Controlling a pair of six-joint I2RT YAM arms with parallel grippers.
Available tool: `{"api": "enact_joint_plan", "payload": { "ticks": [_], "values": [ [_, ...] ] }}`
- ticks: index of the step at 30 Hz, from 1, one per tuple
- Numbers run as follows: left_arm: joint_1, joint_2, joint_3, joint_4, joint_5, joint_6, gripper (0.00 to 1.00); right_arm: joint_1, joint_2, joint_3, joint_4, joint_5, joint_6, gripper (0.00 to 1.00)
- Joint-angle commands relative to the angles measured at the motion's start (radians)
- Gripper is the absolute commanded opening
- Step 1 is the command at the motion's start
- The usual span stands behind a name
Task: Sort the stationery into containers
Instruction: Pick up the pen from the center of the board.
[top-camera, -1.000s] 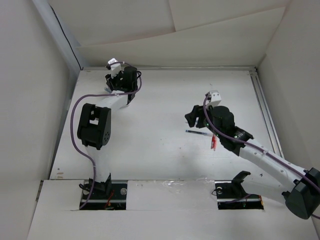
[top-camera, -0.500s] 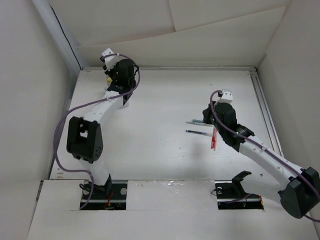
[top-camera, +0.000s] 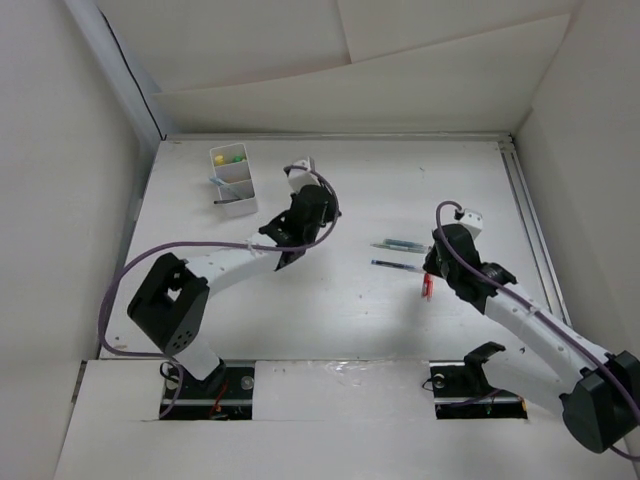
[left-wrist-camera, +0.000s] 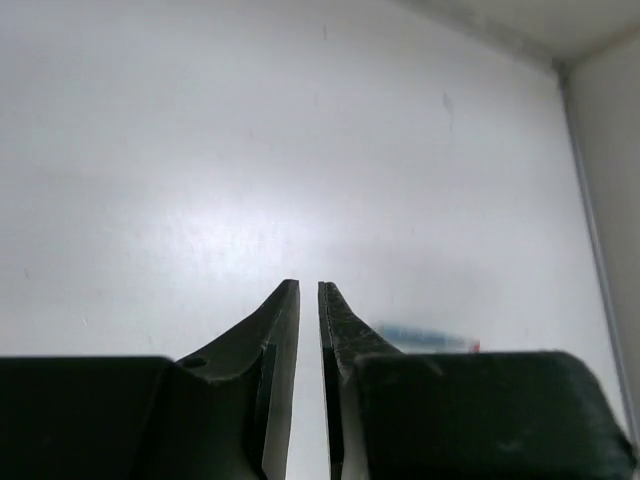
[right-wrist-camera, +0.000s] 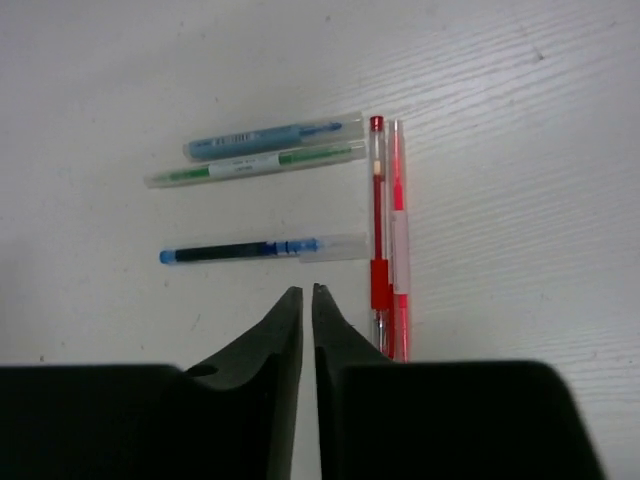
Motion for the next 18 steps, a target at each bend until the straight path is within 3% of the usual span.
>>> {"api": "enact_joint_plan", "payload": {
  "ticks": [1,2,5,7,9,10,13,18],
  "values": [
    [-0.008,-0.019,-0.060,0.022,0.191,-0.037,0.10,-0.005,0.012,-0.009,0.013,-0.105,0.034,0.11],
    [-0.008,-0.034,-0.083,0.041,0.223,-0.037,0.10,-0.005,0.054,-0.009,0.027,-0.127,0.012,0.01],
    [-0.008,-0.099,-0.160,0.041,0.292,-0.027,0.10,0.013,0.144,0.036,0.063,-0.158,-0.011,0.00],
    [-0.008,-0.129,-0.186,0.041,0.321,0.005,0.10,0.050,0.242,0.075,0.044,-0.145,-0.042,0.19],
    [-0.008,-0.174,-0.235,0.046,0.347,0.032,0.10,0.072,0.336,0.139,0.012,-0.124,-0.071,0.50],
    [-0.008,-0.186,-0.247,0.046,0.347,0.032,0.10,0.081,0.365,0.156,-0.014,-0.096,-0.083,0.58],
    [0.021,-0.214,-0.266,0.046,0.372,0.045,0.10,0.081,0.460,0.206,-0.040,-0.085,-0.107,0.69],
    [0.041,-0.255,-0.296,0.071,0.444,0.035,0.10,0.090,0.529,0.256,-0.052,-0.066,-0.138,0.73]
  ]
}}
